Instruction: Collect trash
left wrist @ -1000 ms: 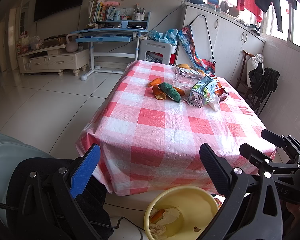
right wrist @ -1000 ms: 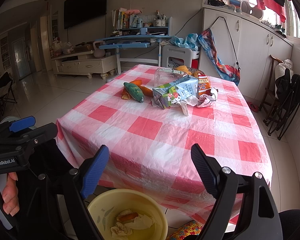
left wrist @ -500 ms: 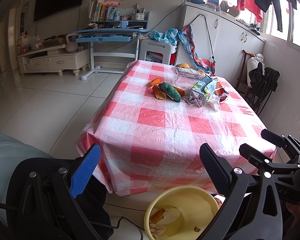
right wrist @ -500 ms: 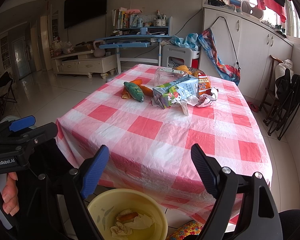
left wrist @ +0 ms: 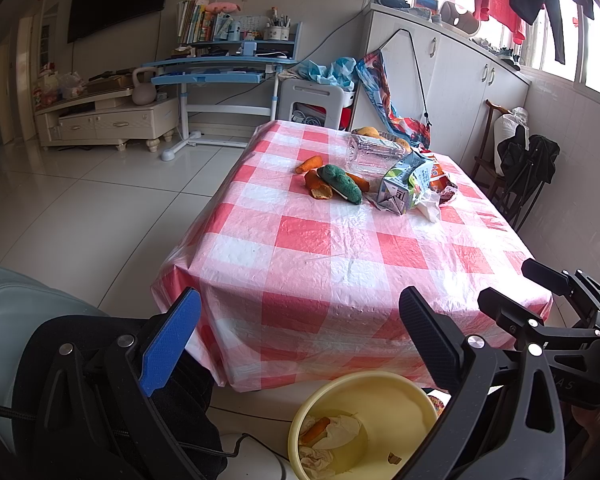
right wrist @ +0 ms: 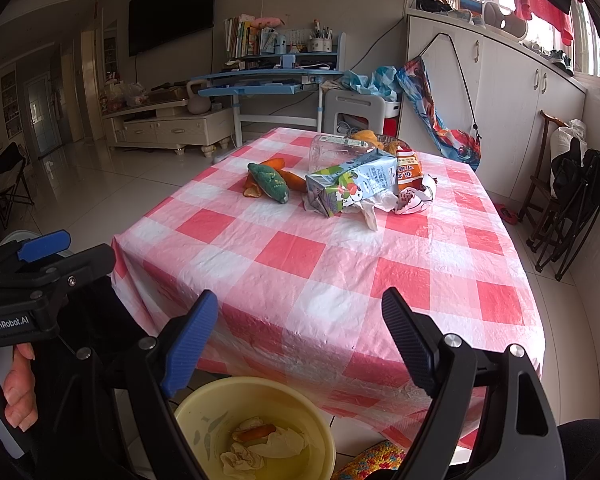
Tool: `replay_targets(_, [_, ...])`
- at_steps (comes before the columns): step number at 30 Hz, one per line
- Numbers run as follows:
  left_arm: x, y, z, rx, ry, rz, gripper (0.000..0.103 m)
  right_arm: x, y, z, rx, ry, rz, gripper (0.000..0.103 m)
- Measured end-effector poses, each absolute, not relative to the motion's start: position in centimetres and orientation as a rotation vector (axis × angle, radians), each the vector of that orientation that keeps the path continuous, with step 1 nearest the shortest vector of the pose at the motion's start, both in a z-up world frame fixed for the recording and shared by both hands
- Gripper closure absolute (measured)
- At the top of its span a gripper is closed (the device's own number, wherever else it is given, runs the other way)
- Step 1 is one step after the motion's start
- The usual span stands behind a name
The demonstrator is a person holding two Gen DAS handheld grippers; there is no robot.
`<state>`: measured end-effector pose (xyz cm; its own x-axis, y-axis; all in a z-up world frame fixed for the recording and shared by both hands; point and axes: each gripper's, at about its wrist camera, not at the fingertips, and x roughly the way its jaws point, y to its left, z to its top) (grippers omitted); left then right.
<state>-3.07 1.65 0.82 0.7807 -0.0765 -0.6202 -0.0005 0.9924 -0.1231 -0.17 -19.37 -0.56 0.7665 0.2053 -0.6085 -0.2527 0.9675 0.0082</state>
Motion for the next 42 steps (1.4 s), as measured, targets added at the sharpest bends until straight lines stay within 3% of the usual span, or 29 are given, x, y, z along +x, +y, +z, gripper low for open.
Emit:
replay_targets(16, [-3.0, 1.8, 0.9, -0.13, 0.675, -0.042, 0.007, 0.1, -19.4, -0.6, -0.059, 0.653, 0.259, 0.023])
replay_targets(29, [0.0, 3.9, 2.1, -0.222, 0.66, -0.002, 0.007, 6.3, -21.0, 0.1, 0.026, 0.703, 0.241, 0.023])
replay_targets(42, [8.8, 1.2, 1.1, -0.224, 0.723, -0.077, 0.007, 14.1, -22.7, -0.1, 0.101, 0.755, 0.217, 0.023])
